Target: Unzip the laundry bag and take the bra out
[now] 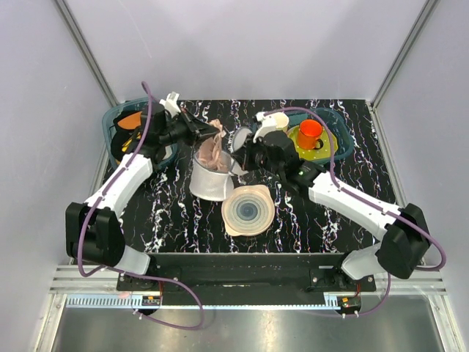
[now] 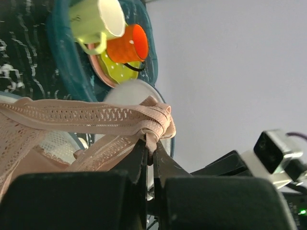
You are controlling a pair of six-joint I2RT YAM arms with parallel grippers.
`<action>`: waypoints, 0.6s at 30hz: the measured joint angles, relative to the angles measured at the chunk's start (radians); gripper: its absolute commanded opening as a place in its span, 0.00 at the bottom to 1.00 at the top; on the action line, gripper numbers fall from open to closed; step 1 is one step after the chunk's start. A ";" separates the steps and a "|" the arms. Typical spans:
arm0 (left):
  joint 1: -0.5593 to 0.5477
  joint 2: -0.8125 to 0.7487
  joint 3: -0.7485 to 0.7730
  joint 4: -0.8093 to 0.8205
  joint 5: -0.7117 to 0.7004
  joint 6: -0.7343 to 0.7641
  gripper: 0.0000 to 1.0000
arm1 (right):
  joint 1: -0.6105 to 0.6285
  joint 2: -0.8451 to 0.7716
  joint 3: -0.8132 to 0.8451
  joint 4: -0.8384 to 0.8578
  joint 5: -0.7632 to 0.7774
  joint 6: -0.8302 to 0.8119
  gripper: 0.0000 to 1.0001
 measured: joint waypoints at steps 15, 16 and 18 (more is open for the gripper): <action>-0.076 -0.059 0.162 -0.004 0.010 0.008 0.00 | -0.047 0.168 0.076 -0.035 -0.055 0.076 0.00; -0.076 -0.064 0.182 -0.005 0.010 0.009 0.00 | -0.047 0.168 0.070 -0.035 -0.056 0.080 0.00; -0.071 -0.066 0.230 -0.012 0.010 0.013 0.00 | -0.047 0.166 0.055 -0.031 -0.058 0.085 0.00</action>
